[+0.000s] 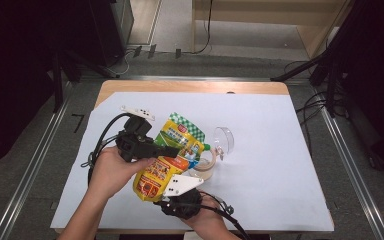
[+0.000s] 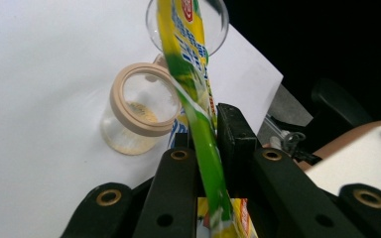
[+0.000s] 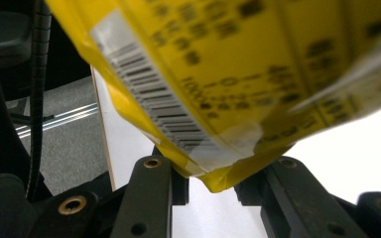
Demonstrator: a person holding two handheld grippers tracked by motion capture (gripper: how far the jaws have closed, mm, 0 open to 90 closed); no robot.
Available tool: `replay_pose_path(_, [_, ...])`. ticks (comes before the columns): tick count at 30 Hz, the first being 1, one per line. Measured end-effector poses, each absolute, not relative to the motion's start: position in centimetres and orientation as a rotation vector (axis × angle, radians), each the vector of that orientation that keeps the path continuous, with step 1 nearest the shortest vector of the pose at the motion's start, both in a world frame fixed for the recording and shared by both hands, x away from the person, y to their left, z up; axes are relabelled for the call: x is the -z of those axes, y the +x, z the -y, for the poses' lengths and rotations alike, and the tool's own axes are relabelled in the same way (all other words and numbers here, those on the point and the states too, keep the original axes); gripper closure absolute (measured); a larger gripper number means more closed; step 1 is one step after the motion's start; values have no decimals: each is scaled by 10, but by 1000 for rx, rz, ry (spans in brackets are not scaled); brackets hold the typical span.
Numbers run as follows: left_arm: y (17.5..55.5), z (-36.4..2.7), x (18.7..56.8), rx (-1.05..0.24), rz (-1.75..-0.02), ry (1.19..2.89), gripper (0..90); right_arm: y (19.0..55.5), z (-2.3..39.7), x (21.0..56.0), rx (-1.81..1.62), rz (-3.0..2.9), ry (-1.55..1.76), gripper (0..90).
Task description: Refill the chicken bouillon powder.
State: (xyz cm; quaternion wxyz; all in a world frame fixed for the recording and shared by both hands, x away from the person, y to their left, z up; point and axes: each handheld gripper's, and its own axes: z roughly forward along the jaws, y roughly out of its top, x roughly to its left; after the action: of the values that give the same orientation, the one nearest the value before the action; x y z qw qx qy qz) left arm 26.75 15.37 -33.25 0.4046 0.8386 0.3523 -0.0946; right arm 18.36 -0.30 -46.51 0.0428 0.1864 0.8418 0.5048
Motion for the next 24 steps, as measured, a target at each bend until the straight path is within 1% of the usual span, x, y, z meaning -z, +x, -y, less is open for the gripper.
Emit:
replay_pose_path(5, [269, -151, 336, 237, -916, 2123, 831, 181, 1, 463, -1550, -2589, 552, 733])
replay_pose_path(8, [269, -148, 338, 222, -941, 2145, 791, 180, -1, 461, -1556, -2594, 543, 729])
replay_pose_path(10, [270, -146, 341, 216, -965, 2152, 772, 180, 0, 458, -1569, -2570, 529, 699])
replay_pose_path(16, [276, -144, 346, 238, -995, 2150, 761, 185, -1, 457, -1580, -2597, 558, 694])
replay_pose_path(21, [286, -135, 349, 296, -1038, 2167, 741, 186, -4, 452, -1591, -2625, 542, 676])
replay_pose_path(24, [290, -130, 347, 294, -1042, 2179, 728, 188, -4, 449, -1598, -2621, 529, 671])
